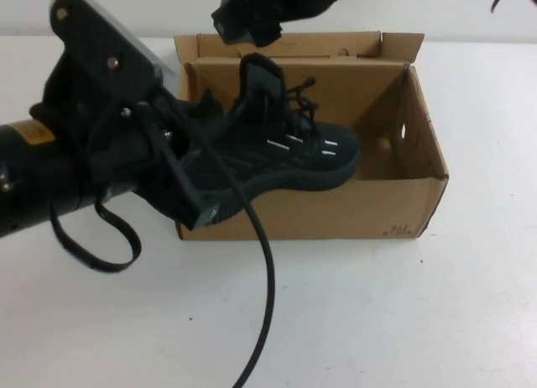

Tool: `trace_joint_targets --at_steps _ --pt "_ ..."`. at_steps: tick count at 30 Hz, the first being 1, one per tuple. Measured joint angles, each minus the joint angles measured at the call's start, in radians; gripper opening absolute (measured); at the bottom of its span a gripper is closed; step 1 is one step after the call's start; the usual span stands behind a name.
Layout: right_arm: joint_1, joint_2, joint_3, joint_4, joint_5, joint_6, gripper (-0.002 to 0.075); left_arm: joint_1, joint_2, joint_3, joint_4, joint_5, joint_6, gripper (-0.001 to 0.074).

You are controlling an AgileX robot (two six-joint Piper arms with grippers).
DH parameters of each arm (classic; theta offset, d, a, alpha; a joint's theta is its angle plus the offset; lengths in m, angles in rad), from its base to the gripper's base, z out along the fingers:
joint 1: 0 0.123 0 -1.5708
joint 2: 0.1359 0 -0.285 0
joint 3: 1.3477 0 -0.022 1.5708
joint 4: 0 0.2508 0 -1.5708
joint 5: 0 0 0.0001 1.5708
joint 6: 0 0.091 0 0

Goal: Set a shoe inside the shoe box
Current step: Hand over the shoe

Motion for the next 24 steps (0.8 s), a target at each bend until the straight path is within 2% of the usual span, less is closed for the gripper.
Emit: trace_joint_targets --at_steps 3,6,10,12,17,22,24 --pt "0.0 -0.033 0.0 -0.004 -0.009 -0.059 0.045 0.0 -0.022 -0.007 0.001 0.015 0.035 0.002" --pt "0.0 -0.081 0.0 -0.004 0.0 -0.183 0.0454 0.0 -0.039 -0.038 0.005 0.058 0.061 0.002" --pt "0.0 -0.148 -0.002 -0.004 0.092 -0.376 0.0399 0.016 -0.041 -0.094 0.007 0.161 0.103 0.002" --pt "0.0 -0.183 0.012 -0.006 0.103 -0.41 0.0377 0.042 -0.041 -0.111 0.007 0.209 0.113 0.002" --pt "0.0 -0.285 0.142 -0.007 0.11 -0.447 0.037 0.186 -0.041 -0.15 -0.021 0.358 0.185 0.0019" --pt "0.0 -0.359 0.33 -0.007 0.11 -0.454 0.0372 0.385 -0.041 -0.169 -0.259 0.559 0.404 0.0019" --pt "0.0 -0.373 0.394 0.001 0.112 -0.444 0.0397 0.437 -0.041 -0.174 -0.328 0.622 0.47 0.0019"
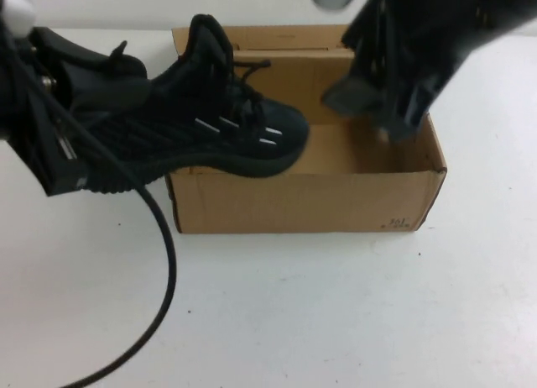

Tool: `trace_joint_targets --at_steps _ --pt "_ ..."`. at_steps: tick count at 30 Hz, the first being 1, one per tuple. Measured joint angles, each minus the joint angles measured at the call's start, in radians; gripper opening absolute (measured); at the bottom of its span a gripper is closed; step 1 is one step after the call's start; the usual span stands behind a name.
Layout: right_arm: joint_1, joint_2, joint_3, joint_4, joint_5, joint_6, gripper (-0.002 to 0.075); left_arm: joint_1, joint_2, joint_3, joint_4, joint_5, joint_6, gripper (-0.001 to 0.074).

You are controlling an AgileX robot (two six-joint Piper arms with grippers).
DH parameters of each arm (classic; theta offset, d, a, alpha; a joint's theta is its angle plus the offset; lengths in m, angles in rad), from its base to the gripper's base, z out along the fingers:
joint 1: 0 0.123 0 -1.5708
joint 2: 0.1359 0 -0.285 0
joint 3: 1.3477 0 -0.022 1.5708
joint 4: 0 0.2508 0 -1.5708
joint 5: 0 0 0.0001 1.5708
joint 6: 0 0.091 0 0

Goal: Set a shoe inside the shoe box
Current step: Hand over the shoe, then place the shoe in the shoe box

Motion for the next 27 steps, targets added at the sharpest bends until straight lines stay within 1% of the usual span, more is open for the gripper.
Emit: trace_joint_targets --at_steps 2,4,6,9,15,27 --pt "0.0 -0.005 0.05 0.022 0.0 0.001 0.0446 0.029 0.0 -0.002 -0.044 0.06 0.029 0.0019" --pt "0.0 -0.005 0.09 0.057 0.0 -0.002 0.0514 0.036 0.0 -0.002 -0.063 0.121 0.042 0.0019" --pt "0.0 -0.005 0.113 0.093 -0.009 -0.013 0.0566 0.038 0.0 -0.002 -0.073 0.183 0.049 0.0019" --pt "0.0 -0.005 0.121 0.142 -0.035 -0.032 0.0611 0.038 0.0 -0.002 -0.076 0.253 0.052 0.0019" --pt "0.0 0.026 0.121 0.238 -0.019 -0.075 0.0626 0.038 0.0 -0.002 -0.076 0.268 0.052 0.0018" --pt "0.0 0.091 0.121 0.333 -0.013 -0.135 0.0627 0.039 -0.001 -0.002 -0.076 0.308 0.051 0.0018"
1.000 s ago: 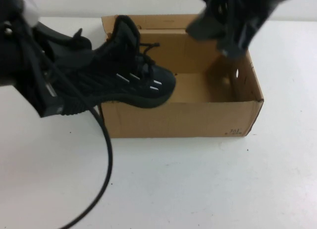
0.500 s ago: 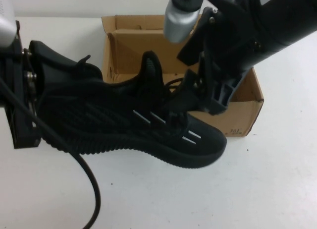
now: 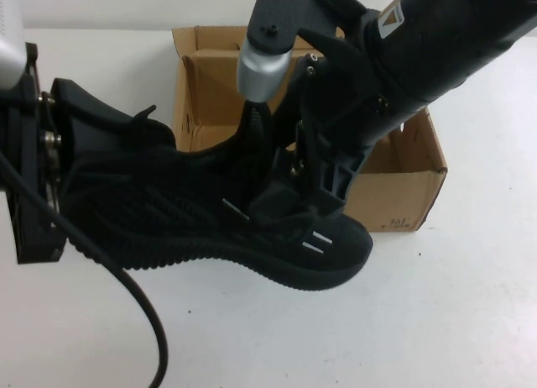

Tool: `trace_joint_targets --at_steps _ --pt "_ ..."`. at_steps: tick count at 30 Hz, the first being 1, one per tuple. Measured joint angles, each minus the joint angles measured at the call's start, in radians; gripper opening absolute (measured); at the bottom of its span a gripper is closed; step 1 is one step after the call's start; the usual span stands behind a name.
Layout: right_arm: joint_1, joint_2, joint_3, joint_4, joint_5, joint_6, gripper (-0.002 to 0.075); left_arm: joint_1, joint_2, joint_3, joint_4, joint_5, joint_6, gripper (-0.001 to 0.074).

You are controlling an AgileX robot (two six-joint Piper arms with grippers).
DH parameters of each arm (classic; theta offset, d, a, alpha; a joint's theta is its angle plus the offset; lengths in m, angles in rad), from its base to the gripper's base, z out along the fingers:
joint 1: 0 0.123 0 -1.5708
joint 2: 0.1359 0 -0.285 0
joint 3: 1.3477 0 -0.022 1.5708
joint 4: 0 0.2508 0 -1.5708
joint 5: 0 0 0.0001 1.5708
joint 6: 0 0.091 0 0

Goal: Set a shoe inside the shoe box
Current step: Place the shoe in the shoe box

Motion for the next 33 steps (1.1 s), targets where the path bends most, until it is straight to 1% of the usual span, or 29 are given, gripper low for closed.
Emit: trace_joint_targets --at_steps 3,5,6,8,9,12,13,14,16,20,22,23,24,26,28,30,31,33 --pt "0.0 0.013 0.0 0.014 0.0 -0.006 0.0624 0.0 0.0 0.0 0.0 0.0 0.0 0.0018" --pt "0.0 0.02 0.0 0.029 0.0 -0.01 0.06 0.0 -0.001 0.0 0.0 -0.002 0.0 0.0018" --pt "0.0 0.025 0.0 0.04 0.0 -0.019 0.0571 0.0 -0.001 0.0 0.0 -0.003 0.0 0.0018" --pt "0.0 0.03 0.0 0.06 0.0 -0.029 0.0481 0.0 -0.002 0.0 0.0 -0.008 0.0 0.0018" --pt "0.0 0.032 0.0 0.068 0.0 -0.038 0.0413 0.0 -0.004 0.0 0.0 -0.01 0.0 0.0018" --pt "-0.002 0.033 0.0 0.074 0.0 -0.075 0.0165 0.0 -0.007 0.0 -0.002 -0.015 0.0 0.0018" --pt "-0.002 0.033 0.0 0.077 0.0 -0.087 0.0111 0.0 -0.009 0.0 -0.006 -0.019 0.0 0.0018" --pt "-0.002 0.033 0.0 0.079 0.0 -0.096 0.0083 0.0 -0.009 0.0 -0.007 -0.022 0.0 0.0018" --pt "-0.002 0.033 0.0 0.081 0.0 -0.105 0.0043 0.0 -0.009 0.0 -0.008 -0.028 0.0 0.0018" --pt "-0.002 0.033 0.0 0.083 0.0 -0.108 0.0031 0.0 -0.009 0.0 -0.008 -0.031 0.0 0.0018" --pt "-0.002 0.033 0.0 0.083 0.0 -0.108 0.0029 0.0 -0.009 0.0 -0.008 -0.037 -0.023 0.0034" --pt "-0.002 0.033 0.0 0.083 0.0 -0.108 0.0028 0.0 -0.009 0.0 -0.008 -0.042 -0.05 0.0066" --pt "-0.002 0.033 0.0 0.083 0.0 -0.108 0.0028 0.0 -0.009 0.0 -0.008 -0.053 -0.083 0.0122" --pt "-0.002 0.034 0.0 0.083 0.0 -0.108 0.0028 0.0 -0.009 0.0 -0.008 -0.076 -0.151 0.0284" --pt "-0.002 0.034 0.002 0.071 0.003 -0.104 0.0027 0.0 -0.009 -0.001 -0.013 -0.11 -0.235 0.0499" --pt "-0.002 0.034 0.002 0.04 0.004 -0.091 0.0026 0.0 -0.009 -0.002 -0.025 -0.14 -0.288 0.0604" --pt "-0.002 0.034 0.002 0.016 0.004 -0.078 0.0025 0.0 -0.009 -0.005 -0.032 -0.153 -0.303 0.0636" --pt "-0.002 0.034 0.002 -0.035 0.006 -0.042 0.0025 0.0 -0.009 -0.005 -0.05 -0.167 -0.32 0.0666"
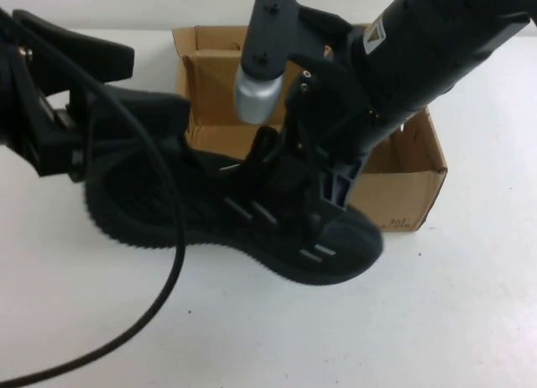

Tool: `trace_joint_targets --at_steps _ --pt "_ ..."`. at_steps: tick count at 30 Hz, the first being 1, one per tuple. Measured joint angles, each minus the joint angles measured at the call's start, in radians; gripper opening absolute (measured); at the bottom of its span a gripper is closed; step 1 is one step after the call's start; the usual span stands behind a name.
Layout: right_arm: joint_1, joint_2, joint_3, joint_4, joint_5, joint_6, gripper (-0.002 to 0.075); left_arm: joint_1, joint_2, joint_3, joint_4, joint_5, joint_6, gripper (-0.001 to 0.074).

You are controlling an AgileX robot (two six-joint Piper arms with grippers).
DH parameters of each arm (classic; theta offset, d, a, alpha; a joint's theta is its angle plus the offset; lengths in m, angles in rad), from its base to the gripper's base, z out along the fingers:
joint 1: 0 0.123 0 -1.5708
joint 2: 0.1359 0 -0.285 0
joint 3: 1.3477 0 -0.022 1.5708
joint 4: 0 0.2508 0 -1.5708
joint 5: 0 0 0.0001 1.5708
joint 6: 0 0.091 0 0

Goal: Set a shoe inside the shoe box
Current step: Place the shoe in the shoe box

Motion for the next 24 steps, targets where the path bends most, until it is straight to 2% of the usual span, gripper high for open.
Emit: trace_joint_targets --at_steps 6,8,10,13,15,19,24 --pt "0.0 0.004 0.0 -0.243 0.001 0.092 0.0025 0.0 -0.02 -0.001 -0.07 -0.011 -0.011 0.0668" --pt "0.0 0.006 0.0 -0.309 0.001 0.103 0.0025 0.0 -0.037 -0.003 -0.053 -0.011 -0.028 0.0642" --pt "-0.005 0.013 -0.016 -0.351 0.002 0.107 0.0025 0.0 -0.057 -0.003 0.007 -0.011 -0.061 0.0514" --pt "-0.027 0.048 -0.08 -0.355 0.005 0.107 0.0025 0.0 -0.081 -0.003 0.134 -0.009 -0.111 0.0189" --pt "-0.048 0.079 -0.145 -0.355 0.009 0.101 0.0025 0.0 -0.096 -0.003 0.223 -0.009 -0.163 0.0088" --pt "-0.091 0.164 -0.28 -0.346 0.011 0.048 0.0024 0.0 -0.138 -0.003 0.393 -0.033 -0.305 0.0015" --pt "-0.121 0.282 -0.41 -0.353 0.011 -0.009 0.0024 0.0 -0.189 -0.003 0.546 -0.041 -0.484 0.0001"
